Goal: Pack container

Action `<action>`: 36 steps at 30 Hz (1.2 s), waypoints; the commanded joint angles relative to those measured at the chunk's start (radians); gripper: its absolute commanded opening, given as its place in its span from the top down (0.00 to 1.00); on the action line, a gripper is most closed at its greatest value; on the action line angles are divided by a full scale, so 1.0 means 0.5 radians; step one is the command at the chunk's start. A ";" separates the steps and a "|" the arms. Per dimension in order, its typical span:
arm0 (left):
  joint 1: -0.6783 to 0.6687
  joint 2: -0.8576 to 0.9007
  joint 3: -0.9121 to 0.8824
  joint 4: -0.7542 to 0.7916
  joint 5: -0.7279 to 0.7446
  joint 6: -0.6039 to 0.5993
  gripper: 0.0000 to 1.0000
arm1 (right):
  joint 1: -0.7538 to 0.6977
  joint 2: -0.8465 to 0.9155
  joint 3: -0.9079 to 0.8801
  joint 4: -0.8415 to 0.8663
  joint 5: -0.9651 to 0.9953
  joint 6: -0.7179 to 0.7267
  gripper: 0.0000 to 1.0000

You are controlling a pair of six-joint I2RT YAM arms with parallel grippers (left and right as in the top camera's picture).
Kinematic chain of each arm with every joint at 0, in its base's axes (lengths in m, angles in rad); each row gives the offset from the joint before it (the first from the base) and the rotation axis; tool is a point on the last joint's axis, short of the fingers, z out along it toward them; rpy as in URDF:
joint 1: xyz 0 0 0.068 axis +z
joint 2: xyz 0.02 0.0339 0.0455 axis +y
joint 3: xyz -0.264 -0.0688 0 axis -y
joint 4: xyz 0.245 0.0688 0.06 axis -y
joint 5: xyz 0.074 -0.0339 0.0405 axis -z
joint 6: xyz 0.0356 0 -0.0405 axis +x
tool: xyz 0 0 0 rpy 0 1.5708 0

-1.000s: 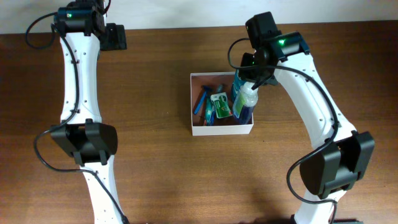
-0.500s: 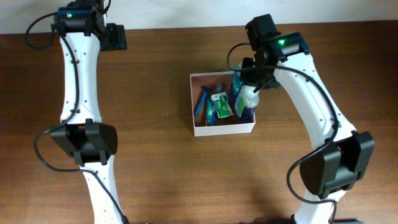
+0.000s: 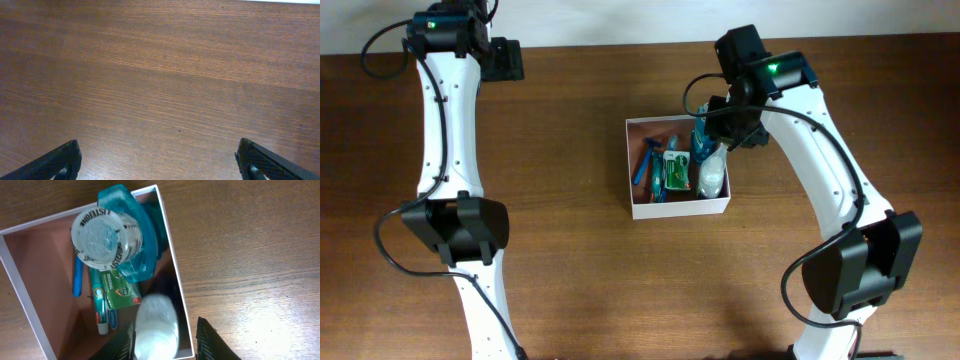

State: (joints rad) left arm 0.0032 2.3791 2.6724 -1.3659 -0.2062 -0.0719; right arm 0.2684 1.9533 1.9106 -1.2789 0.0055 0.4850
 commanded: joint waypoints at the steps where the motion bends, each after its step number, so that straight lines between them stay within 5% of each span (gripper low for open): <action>1: 0.008 -0.008 0.024 0.003 0.014 0.010 0.01 | 0.013 -0.023 0.002 -0.011 -0.010 -0.021 0.68; 9: 0.008 -0.008 0.024 0.003 0.014 0.010 0.01 | 0.011 -0.065 0.099 -0.034 -0.002 -0.110 0.61; 22: 0.008 -0.008 0.024 0.003 0.014 0.010 0.01 | -0.020 -0.117 1.089 -0.841 0.581 -0.179 0.02; 36: 0.008 -0.008 0.024 -0.002 0.014 0.010 0.01 | -0.027 -0.326 1.090 -0.839 0.449 -0.155 0.02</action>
State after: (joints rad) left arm 0.0032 2.3791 2.6724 -1.3659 -0.2062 -0.0719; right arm 0.2577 1.8164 2.4409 -1.6924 0.2382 0.4034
